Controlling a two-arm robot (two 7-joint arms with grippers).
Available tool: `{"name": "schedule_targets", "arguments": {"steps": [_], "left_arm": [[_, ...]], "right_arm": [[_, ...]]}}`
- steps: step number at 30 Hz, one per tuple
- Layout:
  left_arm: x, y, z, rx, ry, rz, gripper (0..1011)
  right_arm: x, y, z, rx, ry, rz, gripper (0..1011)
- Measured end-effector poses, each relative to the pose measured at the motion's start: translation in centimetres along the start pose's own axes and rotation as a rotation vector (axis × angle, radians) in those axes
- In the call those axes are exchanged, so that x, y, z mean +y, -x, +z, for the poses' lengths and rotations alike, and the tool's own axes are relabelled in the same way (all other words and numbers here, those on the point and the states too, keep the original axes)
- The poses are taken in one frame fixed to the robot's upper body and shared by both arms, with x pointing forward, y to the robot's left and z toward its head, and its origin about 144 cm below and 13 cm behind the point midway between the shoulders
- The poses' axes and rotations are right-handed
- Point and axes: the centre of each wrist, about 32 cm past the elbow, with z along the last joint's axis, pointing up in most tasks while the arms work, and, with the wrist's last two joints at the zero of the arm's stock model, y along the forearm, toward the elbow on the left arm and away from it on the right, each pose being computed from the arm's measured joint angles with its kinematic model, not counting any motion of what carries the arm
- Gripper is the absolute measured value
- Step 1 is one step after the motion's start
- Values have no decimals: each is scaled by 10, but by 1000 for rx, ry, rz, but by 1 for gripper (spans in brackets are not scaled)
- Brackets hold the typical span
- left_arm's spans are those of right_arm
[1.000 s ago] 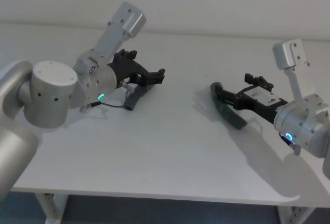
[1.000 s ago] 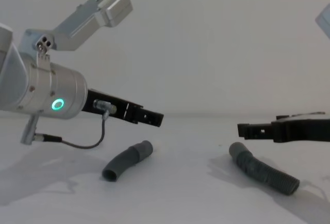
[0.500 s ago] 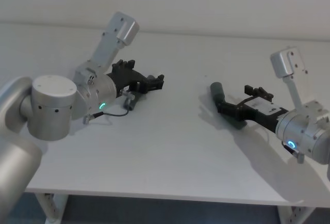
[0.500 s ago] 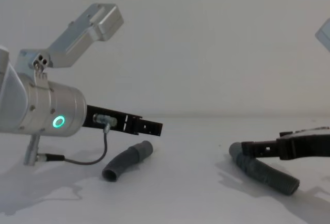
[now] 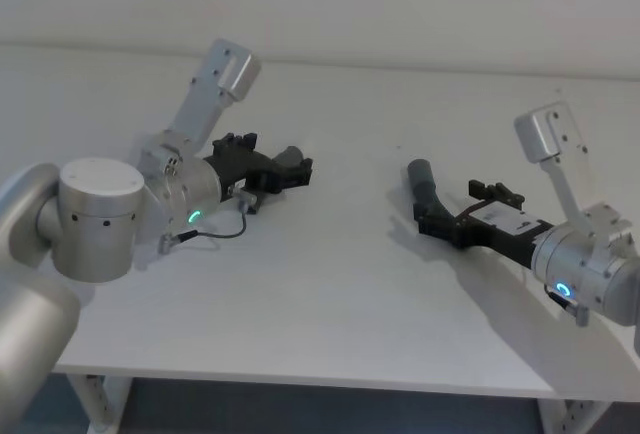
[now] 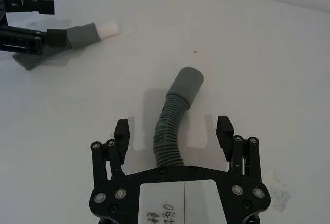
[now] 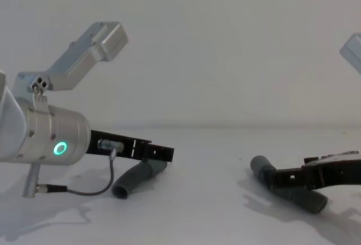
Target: Use both hands to pick up one end of the pipe from the table, align the ends, and insert them.
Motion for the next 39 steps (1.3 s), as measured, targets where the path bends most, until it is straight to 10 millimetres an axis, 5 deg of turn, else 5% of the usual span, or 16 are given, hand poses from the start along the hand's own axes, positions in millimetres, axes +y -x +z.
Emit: {"name": "schedule_targets", "arguments": {"steps": [39], "left_arm": [[-2, -29, -13, -23, -99, -34, 1001]], "right_arm": [[11, 4, -5, 8, 43, 11, 1000]]}}
